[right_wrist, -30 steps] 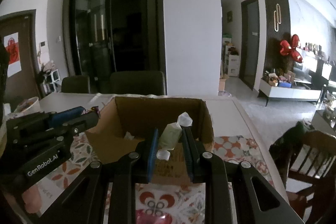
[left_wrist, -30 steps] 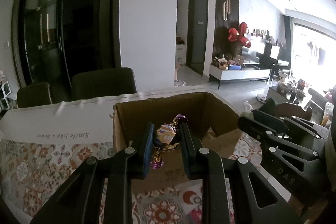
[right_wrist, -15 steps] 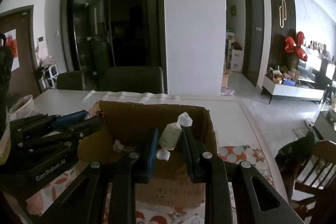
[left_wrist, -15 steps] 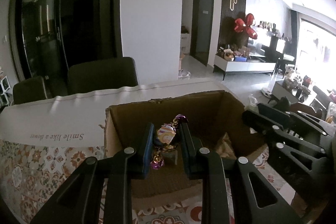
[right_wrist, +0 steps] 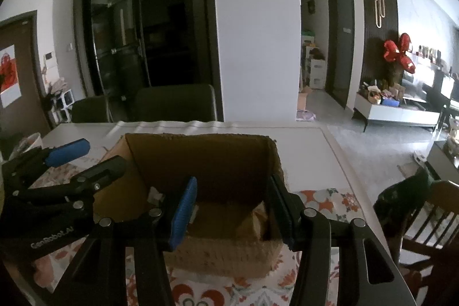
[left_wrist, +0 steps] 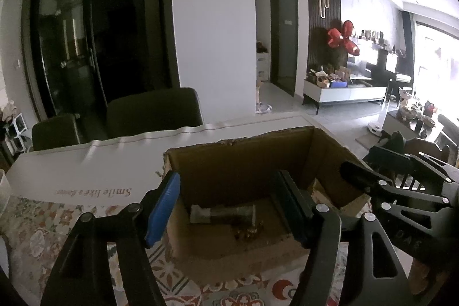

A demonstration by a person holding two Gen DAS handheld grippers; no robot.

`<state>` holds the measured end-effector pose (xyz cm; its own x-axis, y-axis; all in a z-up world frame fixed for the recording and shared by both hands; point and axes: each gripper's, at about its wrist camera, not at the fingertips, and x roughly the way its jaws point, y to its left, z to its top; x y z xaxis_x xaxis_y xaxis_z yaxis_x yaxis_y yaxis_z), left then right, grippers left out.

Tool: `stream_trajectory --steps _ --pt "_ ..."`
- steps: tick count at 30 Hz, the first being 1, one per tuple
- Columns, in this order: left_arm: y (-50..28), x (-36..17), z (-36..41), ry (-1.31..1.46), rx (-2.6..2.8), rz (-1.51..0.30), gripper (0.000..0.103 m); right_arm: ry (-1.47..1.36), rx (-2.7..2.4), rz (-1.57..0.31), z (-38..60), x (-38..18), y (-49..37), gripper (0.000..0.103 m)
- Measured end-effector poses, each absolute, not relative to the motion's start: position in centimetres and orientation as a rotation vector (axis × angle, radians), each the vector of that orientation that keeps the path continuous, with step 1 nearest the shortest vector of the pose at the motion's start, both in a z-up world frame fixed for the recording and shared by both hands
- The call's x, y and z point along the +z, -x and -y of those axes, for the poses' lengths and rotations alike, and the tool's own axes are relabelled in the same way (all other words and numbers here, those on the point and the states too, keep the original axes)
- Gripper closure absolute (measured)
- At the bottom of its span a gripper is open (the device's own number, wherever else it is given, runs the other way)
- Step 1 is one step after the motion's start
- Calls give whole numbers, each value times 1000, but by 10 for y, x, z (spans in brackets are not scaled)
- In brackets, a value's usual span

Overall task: Organize snacks
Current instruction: 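Move both tools back from the box toward the remaining snacks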

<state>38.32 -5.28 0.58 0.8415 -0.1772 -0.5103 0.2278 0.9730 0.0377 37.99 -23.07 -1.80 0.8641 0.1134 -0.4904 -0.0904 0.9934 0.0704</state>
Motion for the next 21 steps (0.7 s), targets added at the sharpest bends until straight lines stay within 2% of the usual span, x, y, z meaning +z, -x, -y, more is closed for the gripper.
stream_trajectory --steps 10,13,21 --pt "-341 19 41 -78 -225 -499 29 -32 89 -493 226 -9 -347 50" --pt "-324 23 38 -85 -221 -479 28 -34 78 -482 223 -6 -333 41" --pt "-285 24 31 -103 -232 -472 25 -38 71 -484 216 -7 -298 41"
